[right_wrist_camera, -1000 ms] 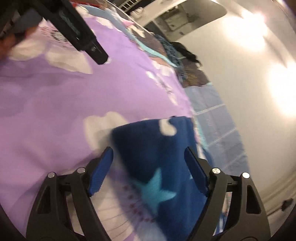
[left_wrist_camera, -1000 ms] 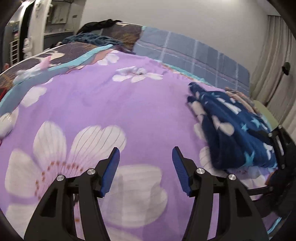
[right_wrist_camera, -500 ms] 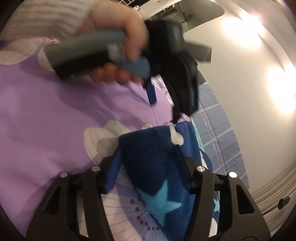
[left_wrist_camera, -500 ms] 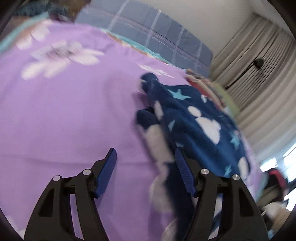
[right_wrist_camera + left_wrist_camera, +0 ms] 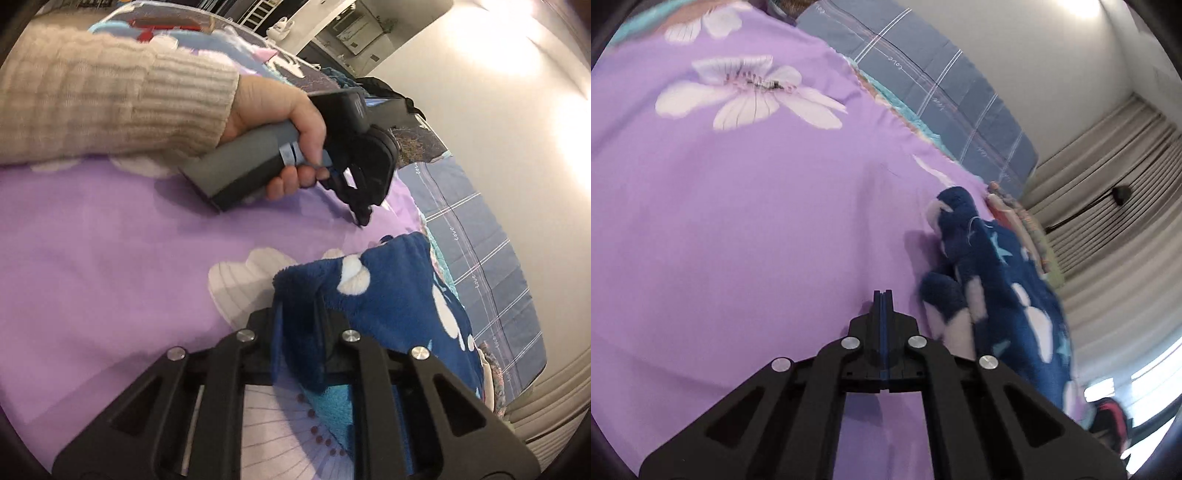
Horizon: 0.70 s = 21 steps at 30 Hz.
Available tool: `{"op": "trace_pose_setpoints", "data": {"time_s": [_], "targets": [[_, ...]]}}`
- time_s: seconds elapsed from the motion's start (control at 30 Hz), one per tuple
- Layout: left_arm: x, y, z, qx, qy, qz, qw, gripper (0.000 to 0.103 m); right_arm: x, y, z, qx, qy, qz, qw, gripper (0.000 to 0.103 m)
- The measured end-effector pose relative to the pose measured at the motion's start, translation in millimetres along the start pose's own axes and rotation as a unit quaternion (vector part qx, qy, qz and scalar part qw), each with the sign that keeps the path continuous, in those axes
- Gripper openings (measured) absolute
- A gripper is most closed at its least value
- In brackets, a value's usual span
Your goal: Fold small clothes
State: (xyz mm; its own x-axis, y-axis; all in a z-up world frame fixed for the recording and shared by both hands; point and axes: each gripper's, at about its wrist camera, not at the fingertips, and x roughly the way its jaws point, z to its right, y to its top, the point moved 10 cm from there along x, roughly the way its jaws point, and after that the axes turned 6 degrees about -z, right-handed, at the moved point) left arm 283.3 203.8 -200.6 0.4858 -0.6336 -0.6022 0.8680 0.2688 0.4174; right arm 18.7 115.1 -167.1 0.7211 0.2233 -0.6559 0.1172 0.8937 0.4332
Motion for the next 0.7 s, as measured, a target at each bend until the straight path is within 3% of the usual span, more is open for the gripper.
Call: {"op": "trace_pose_setpoints", "data": {"time_s": [0.03, 0.1, 0.17, 0.23, 0.33, 0.4, 0.43, 0.47, 0.5, 0.6, 0.63, 0.7], "targets": [[-4, 0, 5, 0.004, -0.010, 0.003, 0.9999, 0.002, 3, 0, 3, -0.001, -0.004, 0.001, 1.000, 0.014], [-17, 3, 27, 0.025, -0.042, 0.018, 0.9986, 0.028, 5, 0, 8, 0.003, -0.003, 0.004, 1.000, 0.014], [-24, 5, 45, 0.036, -0.073, 0.026, 0.9964, 0.048, 6, -4, 11, 0.015, 0.010, 0.004, 1.000, 0.014], [-23, 0, 63, 0.056, -0.091, 0.013, 0.9941, 0.055, 3, -3, 8, 0.020, 0.016, 0.004, 1.000, 0.014], [2, -13, 68, 0.077, -0.043, -0.030, 0.9957, 0.065, 9, -4, 11, 0.026, 0.019, 0.003, 0.999, 0.014], [25, -23, 59, 0.066, -0.019, -0.064, 0.9956, 0.065, 10, -4, 13, 0.038, 0.027, 0.002, 0.999, 0.014], [27, -23, 60, 0.064, -0.023, -0.056, 0.9961, 0.062, 11, -5, 12, 0.042, 0.030, 0.002, 0.999, 0.014], [29, -19, 64, 0.062, -0.039, -0.052, 0.9960, 0.033, 12, -5, 14, 0.051, 0.039, 0.001, 0.998, 0.014], [31, -15, 66, 0.051, -0.055, -0.054, 0.9957, 0.024, 13, -6, 17, 0.055, 0.043, 0.001, 0.998, 0.014], [12, 3, 81, 0.047, -0.087, -0.010, 0.9951, 0.019, 13, -4, 19, 0.062, 0.049, 0.005, 0.997, 0.013], [6, 6, 88, 0.059, -0.092, 0.005, 0.9940, 0.019, 12, -4, 18, 0.064, 0.062, 0.009, 0.996, 0.001], [7, 4, 85, 0.081, -0.061, 0.014, 0.9948, 0.020, 5, -3, 3, 0.062, 0.129, 0.015, 0.990, 0.000]]}}
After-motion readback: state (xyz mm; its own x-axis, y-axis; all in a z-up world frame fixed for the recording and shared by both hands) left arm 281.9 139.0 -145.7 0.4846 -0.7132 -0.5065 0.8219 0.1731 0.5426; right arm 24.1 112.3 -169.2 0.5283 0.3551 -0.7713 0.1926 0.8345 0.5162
